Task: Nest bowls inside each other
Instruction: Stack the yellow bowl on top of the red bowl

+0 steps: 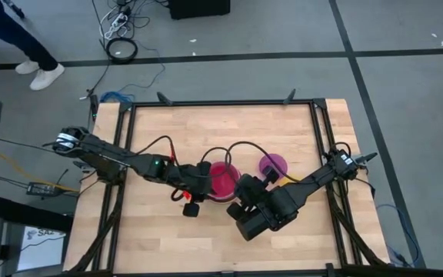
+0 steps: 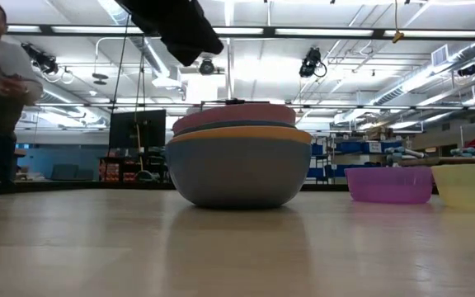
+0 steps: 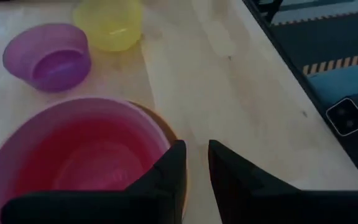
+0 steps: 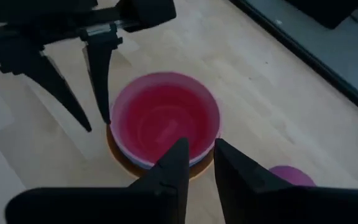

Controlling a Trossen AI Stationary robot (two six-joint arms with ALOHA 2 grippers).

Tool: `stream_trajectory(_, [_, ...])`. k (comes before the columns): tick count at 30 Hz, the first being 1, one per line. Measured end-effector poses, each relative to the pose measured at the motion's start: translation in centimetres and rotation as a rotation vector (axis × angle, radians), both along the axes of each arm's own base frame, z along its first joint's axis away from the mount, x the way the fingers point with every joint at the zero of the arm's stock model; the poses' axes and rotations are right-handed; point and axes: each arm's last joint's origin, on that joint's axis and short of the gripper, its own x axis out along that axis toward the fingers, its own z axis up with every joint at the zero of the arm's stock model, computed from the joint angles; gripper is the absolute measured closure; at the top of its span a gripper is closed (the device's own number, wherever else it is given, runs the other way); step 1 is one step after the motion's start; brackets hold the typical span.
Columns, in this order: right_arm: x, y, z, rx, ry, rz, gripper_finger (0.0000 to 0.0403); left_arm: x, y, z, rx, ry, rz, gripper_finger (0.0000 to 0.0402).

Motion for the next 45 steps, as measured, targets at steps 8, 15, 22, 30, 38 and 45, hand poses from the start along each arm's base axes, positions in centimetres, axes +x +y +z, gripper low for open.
stream_trajectory(8, [-1.7,-0.3,-4.4,0.180,0.195,-0.129,0.0344,-3.9,1.9,3.4,0.095,0.000,0.131,0.0323])
stream_trajectory(15, [-7.4,-1.9,-9.0,0.285,0.351,-0.435,0.0344,-8.1,3.1,7.6,0.082,-0.141,0.188,0.0323])
stream_trajectory(22, [-9.9,-2.9,-10.4,0.454,0.363,-0.479,0.0343,-9.2,3.5,8.7,0.093,-0.201,0.231,0.0323])
stream_trajectory(30, [-9.7,-3.3,-13.4,0.512,0.357,-0.417,0.0336,-8.7,3.4,8.1,0.111,-0.171,0.233,0.0323])
stream_trajectory(38, [-10.3,-4.2,-15.2,0.471,0.373,-0.442,0.0303,-8.5,3.4,8.1,0.115,-0.173,0.240,0.0323])
stream_trajectory(45, [-10.3,-4.5,-16.8,0.491,0.344,-0.426,0.0284,-8.5,3.4,8.1,0.123,-0.174,0.253,0.0323])
